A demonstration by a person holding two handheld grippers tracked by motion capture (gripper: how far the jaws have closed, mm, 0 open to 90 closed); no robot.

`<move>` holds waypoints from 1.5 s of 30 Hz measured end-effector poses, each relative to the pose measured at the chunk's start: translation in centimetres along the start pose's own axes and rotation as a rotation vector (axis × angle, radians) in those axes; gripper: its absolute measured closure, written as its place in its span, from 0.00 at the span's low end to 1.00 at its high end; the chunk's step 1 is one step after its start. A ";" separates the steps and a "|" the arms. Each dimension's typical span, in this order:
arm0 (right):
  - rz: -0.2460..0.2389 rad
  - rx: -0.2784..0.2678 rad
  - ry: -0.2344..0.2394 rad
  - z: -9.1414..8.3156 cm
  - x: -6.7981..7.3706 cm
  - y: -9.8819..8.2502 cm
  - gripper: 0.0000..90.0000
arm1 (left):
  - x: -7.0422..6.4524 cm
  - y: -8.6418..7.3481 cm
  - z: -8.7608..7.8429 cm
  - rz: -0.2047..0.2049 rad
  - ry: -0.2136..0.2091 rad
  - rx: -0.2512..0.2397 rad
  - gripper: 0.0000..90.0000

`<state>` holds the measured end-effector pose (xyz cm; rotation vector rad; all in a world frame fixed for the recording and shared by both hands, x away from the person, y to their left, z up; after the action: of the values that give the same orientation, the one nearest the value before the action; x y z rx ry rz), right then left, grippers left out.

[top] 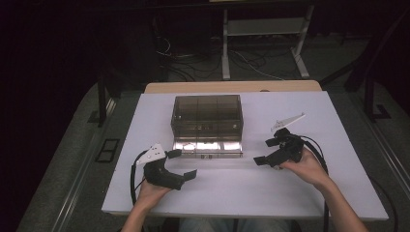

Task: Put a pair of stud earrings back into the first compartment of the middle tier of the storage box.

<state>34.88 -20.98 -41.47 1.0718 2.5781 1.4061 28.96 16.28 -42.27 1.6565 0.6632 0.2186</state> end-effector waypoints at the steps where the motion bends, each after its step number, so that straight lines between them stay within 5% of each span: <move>1: 0.004 0.005 -0.004 0.0 0.0 -0.2 0.00 | 0.0 0.0 0.0 0.000 0.000 0.000 0.00; 17: 0.012 0.067 -0.018 -0.6 -0.5 -2.9 0.00 | -0.1 -0.1 0.1 0.001 -0.007 0.010 0.00; 20: -0.007 0.080 -0.014 -0.7 -0.5 -3.2 0.16 | -0.1 -0.1 0.1 0.001 -0.007 0.009 0.00; 25: -0.024 0.103 -0.045 -0.6 -0.6 -3.6 0.17 | -0.1 -0.1 0.1 0.003 -0.006 0.009 0.00; 27: -0.031 0.109 -0.055 -0.6 -0.6 -3.7 0.27 | -0.1 0.0 0.1 0.004 -0.007 0.007 0.00; 45: -0.036 0.141 -0.161 -0.6 -1.3 -4.7 0.63 | -0.1 -0.1 0.1 0.002 -0.006 0.010 0.00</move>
<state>33.07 -23.90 -45.00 1.0988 2.5970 1.0958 28.92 16.10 -42.34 1.6670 0.6586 0.2120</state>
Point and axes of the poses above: each handheld gripper's, and its own axes: z roughly forward along the jaws, y roughly out of its top, x roughly to its left, the point moved 2 cm from there along z, roughly forward along the jaws, and after that the axes turned 9 degrees about -x, right-handed, at the moved point
